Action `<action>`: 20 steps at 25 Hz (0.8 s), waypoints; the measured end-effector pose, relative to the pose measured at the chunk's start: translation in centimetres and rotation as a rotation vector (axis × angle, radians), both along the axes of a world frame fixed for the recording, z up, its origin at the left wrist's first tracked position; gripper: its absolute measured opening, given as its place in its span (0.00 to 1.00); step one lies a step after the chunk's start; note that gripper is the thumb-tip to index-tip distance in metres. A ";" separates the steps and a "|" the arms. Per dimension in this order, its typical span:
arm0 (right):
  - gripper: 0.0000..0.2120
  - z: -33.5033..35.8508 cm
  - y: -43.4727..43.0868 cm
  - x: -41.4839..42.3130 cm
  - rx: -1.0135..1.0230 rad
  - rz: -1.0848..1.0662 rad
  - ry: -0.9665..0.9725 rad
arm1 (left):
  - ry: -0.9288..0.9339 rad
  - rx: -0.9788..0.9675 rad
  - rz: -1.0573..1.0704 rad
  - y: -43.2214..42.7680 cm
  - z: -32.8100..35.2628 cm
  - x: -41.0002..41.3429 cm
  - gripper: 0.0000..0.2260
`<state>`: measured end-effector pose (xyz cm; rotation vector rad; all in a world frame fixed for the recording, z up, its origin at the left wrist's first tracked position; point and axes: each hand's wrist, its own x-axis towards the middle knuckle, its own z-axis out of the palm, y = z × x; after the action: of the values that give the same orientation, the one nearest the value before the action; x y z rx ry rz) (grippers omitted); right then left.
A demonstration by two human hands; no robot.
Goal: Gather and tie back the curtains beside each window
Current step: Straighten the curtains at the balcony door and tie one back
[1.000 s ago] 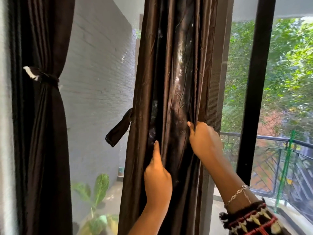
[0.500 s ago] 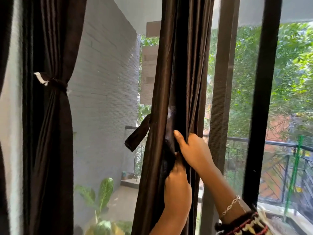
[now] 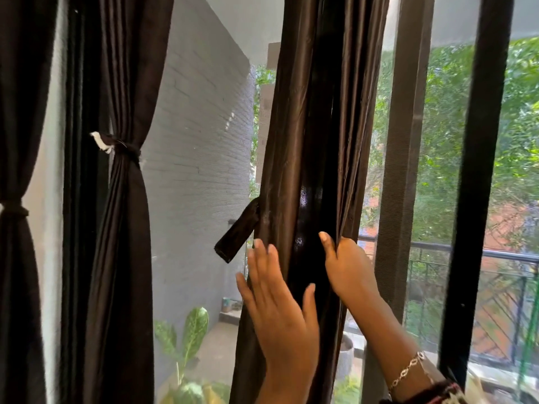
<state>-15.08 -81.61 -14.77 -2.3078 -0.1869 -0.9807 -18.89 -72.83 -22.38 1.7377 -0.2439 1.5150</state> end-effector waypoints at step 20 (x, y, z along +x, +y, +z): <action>0.15 -1.7 0.7 1.1 0.127 0.184 -0.101 | 0.258 0.066 -0.380 0.0 -1.6 3.1 0.26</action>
<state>-13.93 -80.93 -16.46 -2.0873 -0.3615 -0.9860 -15.75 -72.87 -23.94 1.7960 -0.4648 1.0104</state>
